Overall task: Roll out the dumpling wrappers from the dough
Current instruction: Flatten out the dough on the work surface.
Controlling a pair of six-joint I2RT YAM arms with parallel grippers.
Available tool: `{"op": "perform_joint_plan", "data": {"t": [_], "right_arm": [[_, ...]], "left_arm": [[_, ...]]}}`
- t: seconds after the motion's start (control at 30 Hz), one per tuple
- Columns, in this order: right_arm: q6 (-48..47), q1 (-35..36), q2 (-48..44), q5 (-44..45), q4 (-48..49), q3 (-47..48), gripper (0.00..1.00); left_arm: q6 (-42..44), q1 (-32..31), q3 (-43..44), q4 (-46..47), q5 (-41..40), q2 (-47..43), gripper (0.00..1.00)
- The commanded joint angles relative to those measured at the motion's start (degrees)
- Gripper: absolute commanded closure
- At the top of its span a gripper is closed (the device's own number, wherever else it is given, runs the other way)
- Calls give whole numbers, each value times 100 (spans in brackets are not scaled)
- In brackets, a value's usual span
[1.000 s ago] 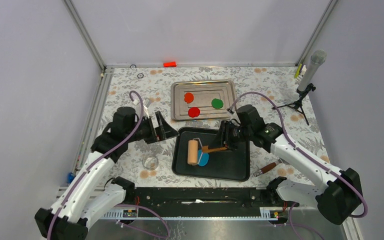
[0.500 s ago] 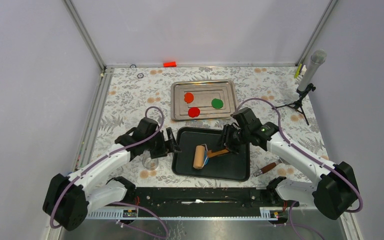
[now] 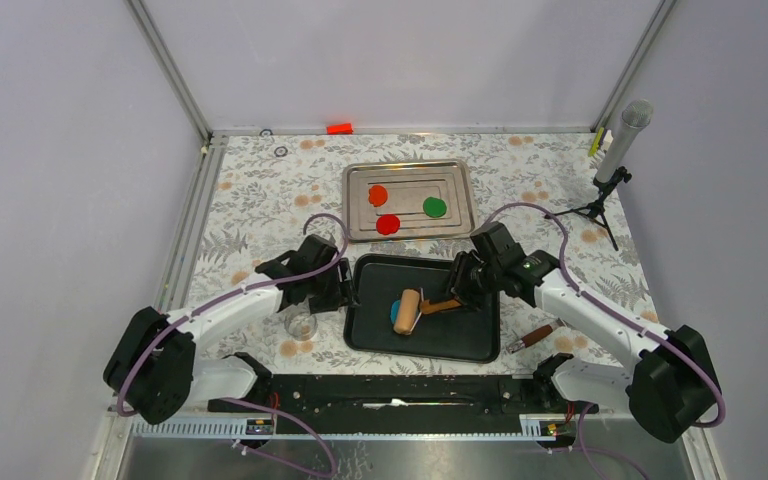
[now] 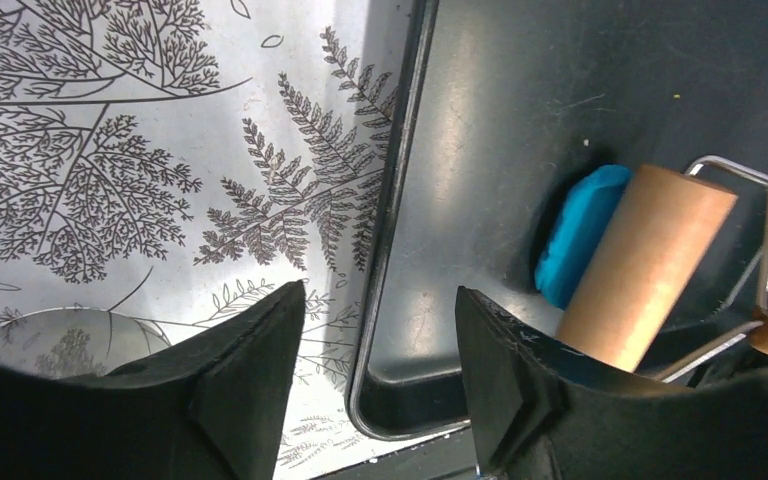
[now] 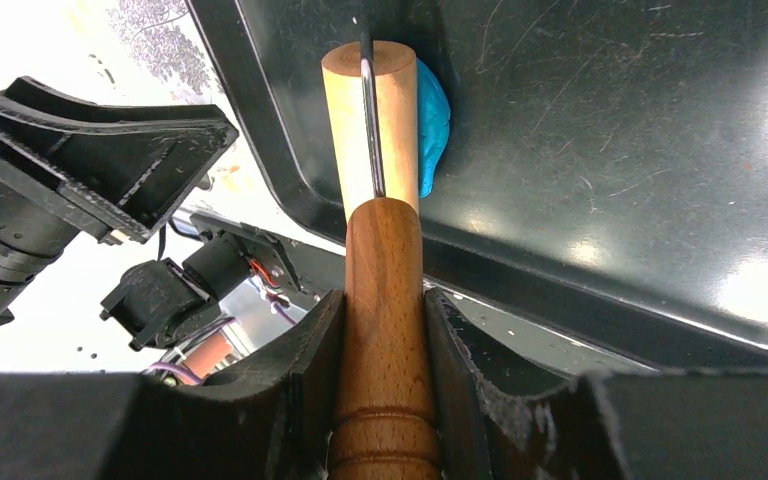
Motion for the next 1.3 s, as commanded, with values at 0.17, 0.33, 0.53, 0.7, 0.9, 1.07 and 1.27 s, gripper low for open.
{"op": "perform_joint_plan", "data": {"t": [0.17, 0.33, 0.53, 0.7, 0.9, 1.07, 1.27], "right_arm": [[35, -29, -340, 1211, -767, -405, 100], [229, -30, -159, 1304, -349, -704, 100], [101, -29, 97, 1413, -176, -713, 100], [-250, -29, -141, 1872, -773, -607, 100], [-391, -32, -532, 1928, -1317, -606, 100], [-328, -23, -353, 1901, -979, -737, 100], [-175, 159, 235, 2034, -272, -695, 100]], "left_arm": [[-142, -159, -31, 585, -301, 427, 64], [-192, -160, -122, 674, -297, 545, 78], [-239, -158, -213, 756, -305, 681, 100], [-285, -156, -272, 827, -266, 722, 100], [-336, -160, -303, 775, -318, 522, 100], [-374, -160, -367, 832, -274, 486, 100], [-403, -160, -386, 879, -186, 513, 100]]}}
